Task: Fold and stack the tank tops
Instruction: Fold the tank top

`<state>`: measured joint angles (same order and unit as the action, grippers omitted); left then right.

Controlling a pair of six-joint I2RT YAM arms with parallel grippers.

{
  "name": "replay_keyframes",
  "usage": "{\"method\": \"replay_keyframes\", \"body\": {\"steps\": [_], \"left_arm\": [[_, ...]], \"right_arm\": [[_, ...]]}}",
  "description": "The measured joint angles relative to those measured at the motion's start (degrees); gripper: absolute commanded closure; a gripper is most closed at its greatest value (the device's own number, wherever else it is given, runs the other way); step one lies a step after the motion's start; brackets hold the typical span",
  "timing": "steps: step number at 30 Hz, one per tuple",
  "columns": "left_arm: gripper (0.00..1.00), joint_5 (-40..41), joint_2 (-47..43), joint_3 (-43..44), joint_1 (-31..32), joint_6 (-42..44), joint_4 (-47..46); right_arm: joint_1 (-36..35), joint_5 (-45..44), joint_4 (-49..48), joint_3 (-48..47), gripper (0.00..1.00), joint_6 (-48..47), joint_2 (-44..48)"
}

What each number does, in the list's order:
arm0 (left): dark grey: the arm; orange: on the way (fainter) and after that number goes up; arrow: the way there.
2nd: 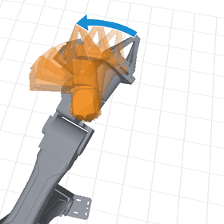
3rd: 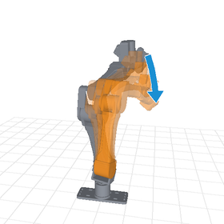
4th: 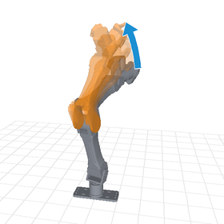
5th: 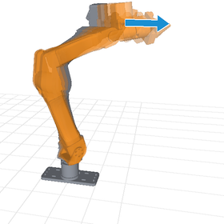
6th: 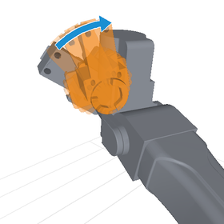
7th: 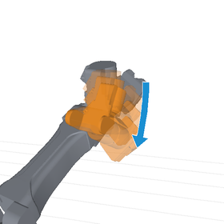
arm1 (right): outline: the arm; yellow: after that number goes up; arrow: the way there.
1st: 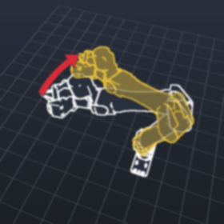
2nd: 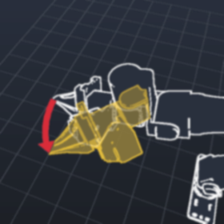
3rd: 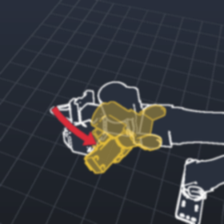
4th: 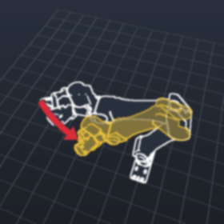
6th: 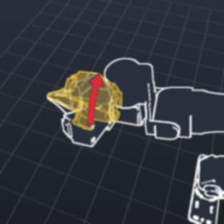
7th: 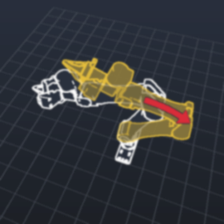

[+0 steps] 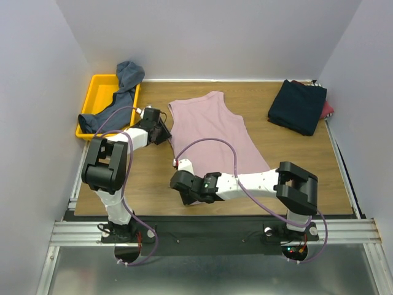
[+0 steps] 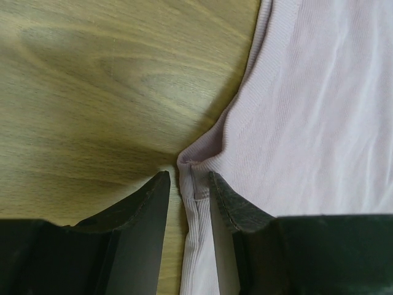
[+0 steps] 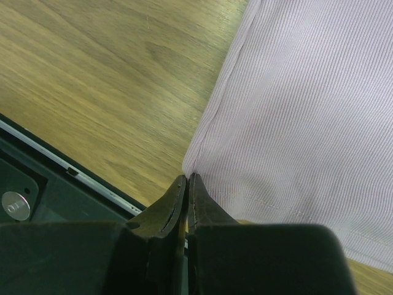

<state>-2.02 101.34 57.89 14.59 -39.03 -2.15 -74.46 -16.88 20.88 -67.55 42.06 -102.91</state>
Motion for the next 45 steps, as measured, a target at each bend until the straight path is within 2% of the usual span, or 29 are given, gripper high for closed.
{"method": "replay_keyframes", "body": {"steps": [5,8,9,11,15,26,38,45], "left_arm": [[0.6,0.5,1.2,0.0,0.3,0.0,-0.1],[0.65,1.2,1.2,0.0,0.7,0.0,-0.2],[0.74,1.5,1.2,0.0,0.8,0.0,-0.2],[0.8,2.1,1.4,0.0,0.9,0.0,-0.2],[1.0,3.0,1.6,0.0,1.1,-0.4,-0.3],[1.0,7.6,1.2,0.1,1.2,-2.3,0.5],[1.0,13.6,-7.6,-4.1,-1.1,-7.5,4.3],[1.0,14.1,-7.6,-2.9,-0.9,-7.9,5.6]], "right_arm": [[0.0,0.4,0.1,-0.5,0.99,0.2,-1.1],[0.0,0.9,0.0,-1.4,0.99,0.2,-2.6],[0.0,1.1,0.0,-1.6,0.99,0.2,-3.1],[0.0,1.5,0.0,-1.7,0.99,0.3,-3.8],[0.0,1.9,0.0,-1.7,1.0,0.4,-4.2],[0.0,3.7,-0.5,-1.9,1.0,0.1,-4.2],[-0.4,9.5,-3.2,-3.7,1.0,-0.5,-4.4],[-0.6,9.8,-4.7,-5.8,1.0,-0.7,-4.4]]}}
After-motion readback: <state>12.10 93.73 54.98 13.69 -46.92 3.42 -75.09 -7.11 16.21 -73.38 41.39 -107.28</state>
